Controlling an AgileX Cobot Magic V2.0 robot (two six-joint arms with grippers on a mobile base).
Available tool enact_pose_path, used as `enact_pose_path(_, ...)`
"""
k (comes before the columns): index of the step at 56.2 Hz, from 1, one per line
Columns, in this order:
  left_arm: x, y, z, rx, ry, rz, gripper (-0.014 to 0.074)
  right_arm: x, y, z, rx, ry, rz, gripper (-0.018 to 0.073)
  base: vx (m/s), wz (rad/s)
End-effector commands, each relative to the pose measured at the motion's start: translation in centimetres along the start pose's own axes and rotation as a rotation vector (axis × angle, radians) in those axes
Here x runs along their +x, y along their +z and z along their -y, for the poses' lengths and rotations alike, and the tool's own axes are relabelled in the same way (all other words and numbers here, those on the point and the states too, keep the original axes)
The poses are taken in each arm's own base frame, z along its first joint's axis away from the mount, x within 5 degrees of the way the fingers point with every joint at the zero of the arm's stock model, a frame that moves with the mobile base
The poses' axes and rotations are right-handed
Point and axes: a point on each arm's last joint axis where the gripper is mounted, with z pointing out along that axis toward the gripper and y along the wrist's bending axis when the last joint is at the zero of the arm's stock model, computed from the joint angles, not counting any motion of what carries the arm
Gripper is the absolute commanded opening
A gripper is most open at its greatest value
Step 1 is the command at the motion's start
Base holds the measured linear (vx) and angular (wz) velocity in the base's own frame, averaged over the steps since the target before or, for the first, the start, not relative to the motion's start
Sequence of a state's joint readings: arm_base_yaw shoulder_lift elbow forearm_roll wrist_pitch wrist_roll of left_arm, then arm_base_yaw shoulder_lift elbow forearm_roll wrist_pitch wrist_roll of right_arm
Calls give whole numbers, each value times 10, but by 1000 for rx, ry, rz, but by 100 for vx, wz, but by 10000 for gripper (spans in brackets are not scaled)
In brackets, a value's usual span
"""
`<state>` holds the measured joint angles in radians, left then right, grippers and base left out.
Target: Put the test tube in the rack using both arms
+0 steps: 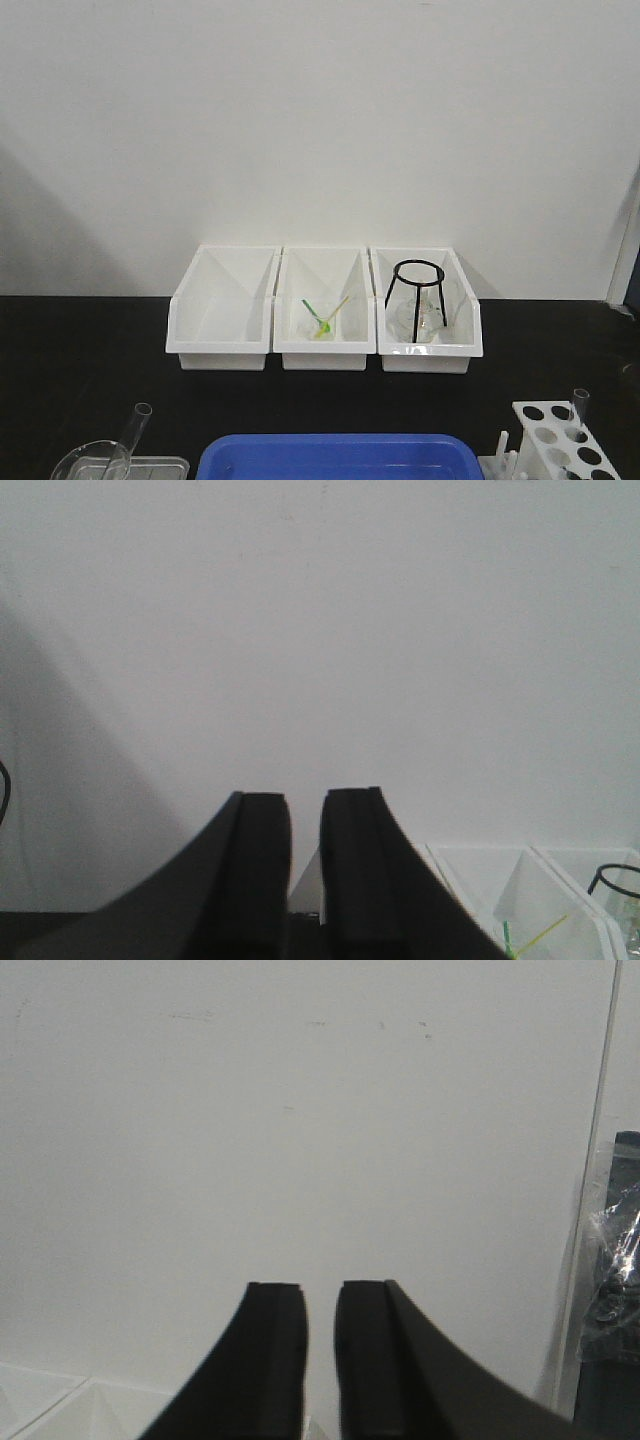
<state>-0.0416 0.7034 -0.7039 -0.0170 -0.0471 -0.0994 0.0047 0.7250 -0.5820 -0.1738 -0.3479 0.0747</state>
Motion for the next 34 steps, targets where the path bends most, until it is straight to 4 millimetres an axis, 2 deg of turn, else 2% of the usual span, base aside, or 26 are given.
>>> enact_pose_path(1, -16, 1, 2, 11, -6, 89, 443, -18, 2, 1, 1, -8, 97, 412, 0, 0)
enact_pose_path(8, -17, 1, 2, 12, -6, 99, 540, -16, 2, 1, 2, -8, 77, 571, 0, 0)
enact_pose_path(13, -21, -1, 2, 15, -21, 129, 561, -17, 2, 1, 2, -5, 91, 631, 0, 0)
enact_pose_path(18, -23, -2, 3, 20, -50, 155, 559, -18, 2, 1, 2, 5, 98, 645, 0, 0)
enact_pose_path(23, -18, 1, 3, 22, -40, 106, 559, -17, 2, 1, 1, 54, 88, 638, 0, 0)
enact_pose_path(34, 20, 25, 13, 73, 107, -178, 559, -9, 5, 1, 1, 59, 29, 591, 0, 0)
